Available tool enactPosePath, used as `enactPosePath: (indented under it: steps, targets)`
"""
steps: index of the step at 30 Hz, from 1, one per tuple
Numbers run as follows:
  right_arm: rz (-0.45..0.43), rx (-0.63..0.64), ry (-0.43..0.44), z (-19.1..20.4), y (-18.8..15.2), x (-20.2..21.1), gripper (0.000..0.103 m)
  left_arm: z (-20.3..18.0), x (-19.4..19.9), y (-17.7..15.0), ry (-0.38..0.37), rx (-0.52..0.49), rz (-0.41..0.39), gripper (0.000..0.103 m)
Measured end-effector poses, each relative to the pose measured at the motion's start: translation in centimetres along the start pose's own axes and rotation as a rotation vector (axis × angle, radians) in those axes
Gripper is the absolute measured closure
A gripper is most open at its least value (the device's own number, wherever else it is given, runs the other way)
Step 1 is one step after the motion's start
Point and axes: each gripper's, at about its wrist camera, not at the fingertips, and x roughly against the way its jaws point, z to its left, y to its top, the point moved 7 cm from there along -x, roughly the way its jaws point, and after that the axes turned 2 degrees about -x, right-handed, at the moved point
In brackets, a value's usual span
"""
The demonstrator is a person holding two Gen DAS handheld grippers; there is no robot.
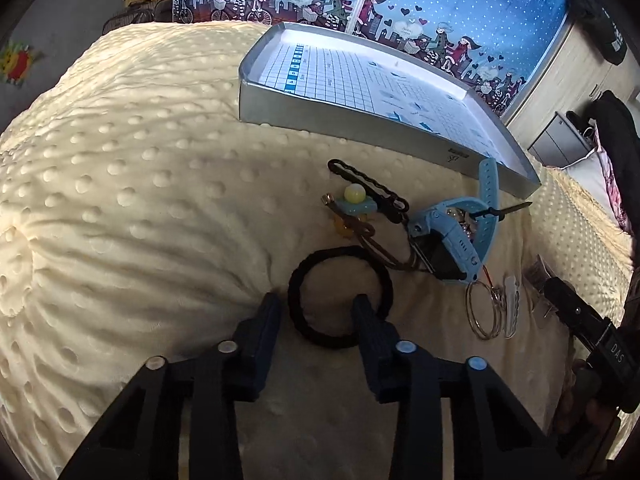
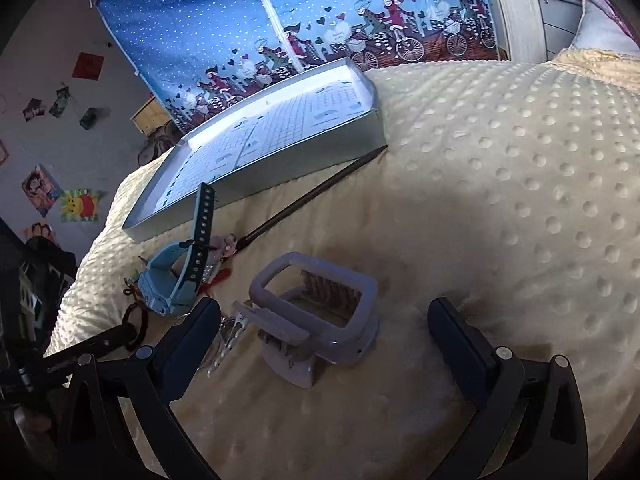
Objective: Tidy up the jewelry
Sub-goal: 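Grasp the black hair tie with left tool while right tool grasps the claw clip, then drop the hair tie in the tray with left tool while right tool releases the clip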
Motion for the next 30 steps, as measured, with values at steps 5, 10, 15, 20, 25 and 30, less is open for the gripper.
enactPosePath:
  steps: [5,10,15,20,25,30]
  targets:
    - [0.008,-0.037,0.045,-0.3,-0.2,-0.1,0.021,0.9,0.1,-0.4,0.031,0.046,-0.020,0.094]
    - [0.004,-0.058,0.078,-0.8,-0.8,0.5,0.038,0.7,0.2,-0.4,0.022,0.036,-0.032,0.097]
    - [0.002,-0.056,0.089,-0.8,-1.4,0.7,0.051,-0.8,0.5,-0.5,-0.025,-0.029,-0.043,0.097]
    - [-0.005,-0.023,0.106,-0.4,-1.5,0.9,0.059,-2.6,1.3,-0.6,-0.043,-0.106,-0.074,0.097]
    - [-0.012,-0.005,0.135,0.0,-1.5,1.0,0.061,-3.9,2.8,-0.4,-0.065,-0.141,-0.119,0.097]
    - [-0.042,0.024,0.173,1.0,-1.3,1.7,0.061,-4.9,4.5,-1.3,-0.093,-0.156,-0.128,0.098]
